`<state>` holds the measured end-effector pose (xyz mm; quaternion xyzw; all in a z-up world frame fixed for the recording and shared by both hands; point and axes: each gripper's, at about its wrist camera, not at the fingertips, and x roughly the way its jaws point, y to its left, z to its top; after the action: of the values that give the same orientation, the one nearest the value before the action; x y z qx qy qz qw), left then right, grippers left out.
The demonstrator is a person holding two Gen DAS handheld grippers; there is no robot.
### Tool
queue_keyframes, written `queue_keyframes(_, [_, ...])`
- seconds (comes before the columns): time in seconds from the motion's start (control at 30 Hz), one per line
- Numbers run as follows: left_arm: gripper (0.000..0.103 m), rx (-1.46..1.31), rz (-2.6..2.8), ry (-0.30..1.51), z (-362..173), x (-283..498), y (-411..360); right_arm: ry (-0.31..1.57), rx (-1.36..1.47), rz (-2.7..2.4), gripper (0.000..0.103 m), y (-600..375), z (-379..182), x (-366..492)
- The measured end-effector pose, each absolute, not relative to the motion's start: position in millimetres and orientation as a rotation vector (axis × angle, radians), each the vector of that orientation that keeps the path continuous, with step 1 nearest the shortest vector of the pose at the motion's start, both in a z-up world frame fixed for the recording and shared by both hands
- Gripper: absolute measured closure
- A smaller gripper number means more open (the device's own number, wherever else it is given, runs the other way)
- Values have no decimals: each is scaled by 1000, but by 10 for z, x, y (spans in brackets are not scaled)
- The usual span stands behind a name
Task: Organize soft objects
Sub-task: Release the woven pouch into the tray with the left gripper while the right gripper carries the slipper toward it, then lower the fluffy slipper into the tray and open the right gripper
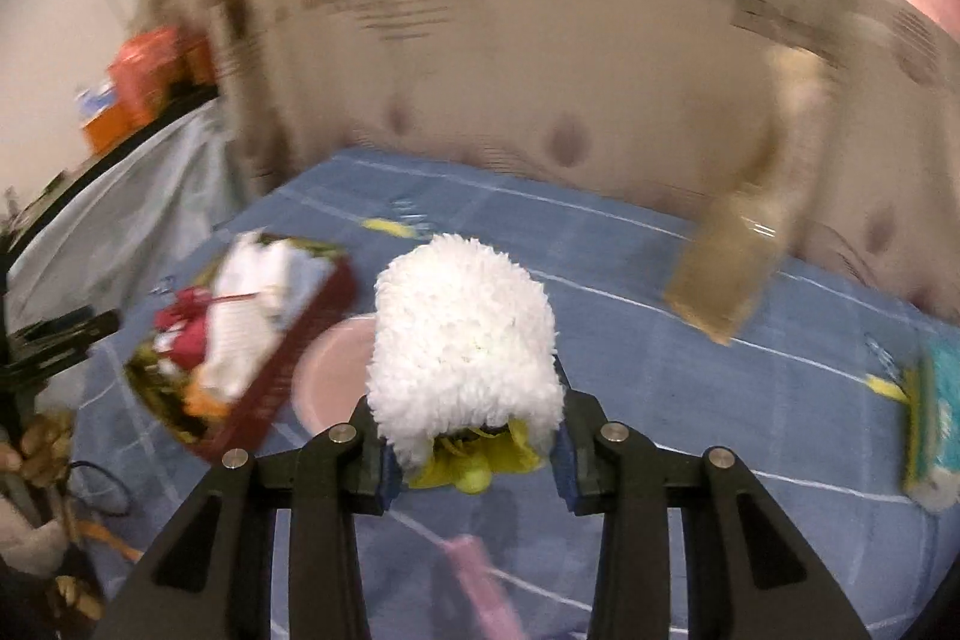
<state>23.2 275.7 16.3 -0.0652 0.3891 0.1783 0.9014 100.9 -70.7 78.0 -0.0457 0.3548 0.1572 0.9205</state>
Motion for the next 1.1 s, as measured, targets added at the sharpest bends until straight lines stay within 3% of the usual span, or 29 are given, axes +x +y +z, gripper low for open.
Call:
queue_keyframes(0.47, [43,-125,411,800,218,196,2835,801,-201,594,67,840,447,1013])
queue_keyframes(1.1, [43,-130,449,807,209,183,2926,855,-254,585,67,1435,11,1365])
